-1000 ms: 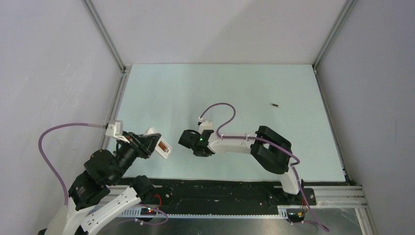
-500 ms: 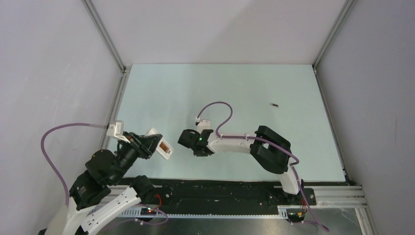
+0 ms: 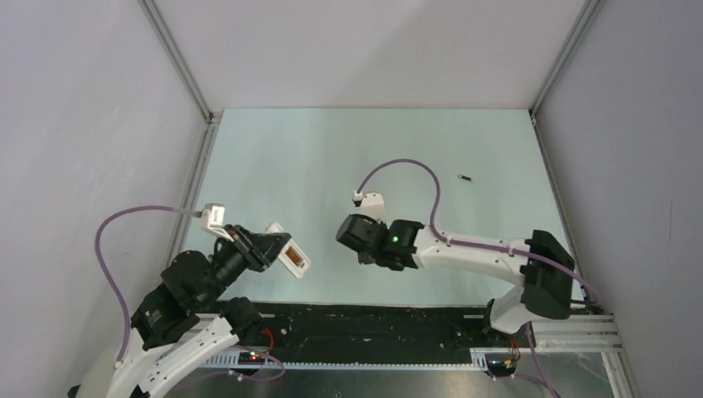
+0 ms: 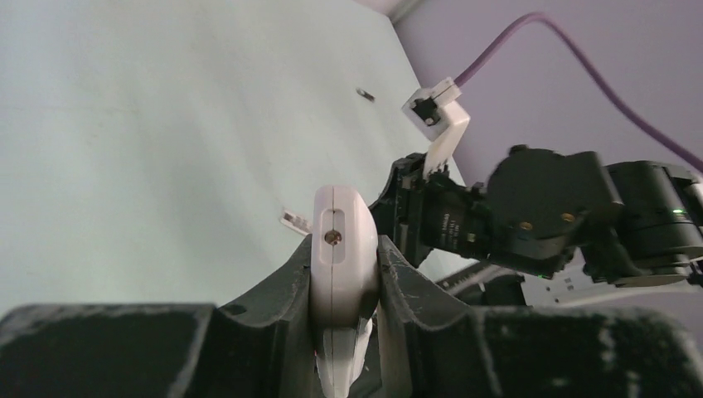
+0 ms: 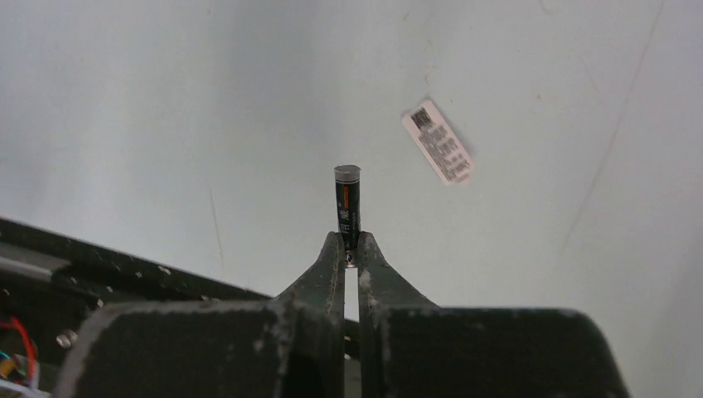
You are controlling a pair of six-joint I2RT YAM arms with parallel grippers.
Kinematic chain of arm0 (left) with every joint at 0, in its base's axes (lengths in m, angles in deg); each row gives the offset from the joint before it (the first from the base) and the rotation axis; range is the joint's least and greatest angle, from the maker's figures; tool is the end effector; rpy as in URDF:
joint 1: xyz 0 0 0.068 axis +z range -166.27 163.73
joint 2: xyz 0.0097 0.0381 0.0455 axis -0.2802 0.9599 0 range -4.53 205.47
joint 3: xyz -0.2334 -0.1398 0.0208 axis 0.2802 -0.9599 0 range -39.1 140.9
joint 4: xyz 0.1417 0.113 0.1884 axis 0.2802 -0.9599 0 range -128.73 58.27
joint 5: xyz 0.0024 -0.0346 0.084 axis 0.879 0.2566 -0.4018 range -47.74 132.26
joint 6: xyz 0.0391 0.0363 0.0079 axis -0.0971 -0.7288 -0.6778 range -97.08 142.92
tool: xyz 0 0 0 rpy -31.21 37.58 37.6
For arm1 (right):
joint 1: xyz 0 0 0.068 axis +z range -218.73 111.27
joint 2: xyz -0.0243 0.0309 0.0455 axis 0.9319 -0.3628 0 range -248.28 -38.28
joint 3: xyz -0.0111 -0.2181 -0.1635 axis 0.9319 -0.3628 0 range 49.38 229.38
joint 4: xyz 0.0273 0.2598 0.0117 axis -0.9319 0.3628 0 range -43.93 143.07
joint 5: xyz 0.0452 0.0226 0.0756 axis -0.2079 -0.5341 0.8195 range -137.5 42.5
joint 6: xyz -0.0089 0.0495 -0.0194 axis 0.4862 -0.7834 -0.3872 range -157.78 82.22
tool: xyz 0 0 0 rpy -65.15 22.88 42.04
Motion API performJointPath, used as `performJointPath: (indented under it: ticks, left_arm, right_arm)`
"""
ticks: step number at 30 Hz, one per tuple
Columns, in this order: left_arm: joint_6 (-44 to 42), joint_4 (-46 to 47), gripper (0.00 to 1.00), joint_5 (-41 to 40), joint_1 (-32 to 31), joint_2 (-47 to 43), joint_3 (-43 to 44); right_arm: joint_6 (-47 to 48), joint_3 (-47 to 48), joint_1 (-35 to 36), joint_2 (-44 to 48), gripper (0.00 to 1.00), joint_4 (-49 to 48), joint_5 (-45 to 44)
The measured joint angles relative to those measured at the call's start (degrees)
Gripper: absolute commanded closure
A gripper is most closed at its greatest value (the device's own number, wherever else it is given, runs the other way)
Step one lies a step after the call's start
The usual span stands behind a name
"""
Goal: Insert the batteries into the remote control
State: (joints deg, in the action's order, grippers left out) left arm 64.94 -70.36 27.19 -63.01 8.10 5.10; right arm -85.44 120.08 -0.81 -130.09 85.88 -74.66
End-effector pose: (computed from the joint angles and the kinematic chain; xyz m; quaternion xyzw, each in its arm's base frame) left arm 0.0390 -0.0281 0.3373 -0.0562 0.7457 -0.3890 0.5379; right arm 0.1391 0.2996 0.2527 -0.1074 0.9366 0.0853 0.3224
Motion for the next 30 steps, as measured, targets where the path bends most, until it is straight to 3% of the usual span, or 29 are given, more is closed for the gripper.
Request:
performJointPath:
  ticks: [8,13,17,23,30]
  left_arm:
    - [8.61,10.43,1.0,8.41,0.0,-5.42,-13.84]
    - [14.71,19.08,1.0,9.81,0.0,-10.32,-24.94]
    - [17.75,25.97,1.0,9.97,0.0,-10.67,-29.0]
    - [21.03,38.58,1.0,11.3,0.0,-4.94,-31.34]
    - [20.37,49.0,1.0,16.41,0.0,6.47,-30.29]
  right_arm:
    - [3.96,-11.19,5.25,12.11,1.0,4.85,-3.13]
    - [8.92,-18.62,4.68,27.63,1.0,4.17,-0.55]
    - [12.96,-21.59,1.64,41.03,1.0,0.66,3.63]
    - [17.86,-23.67,-4.42,47.32,1.0,-2.67,10.25]
    - [23.15,-26.21,-4.68,49.51,1.0,-6.34,12.13]
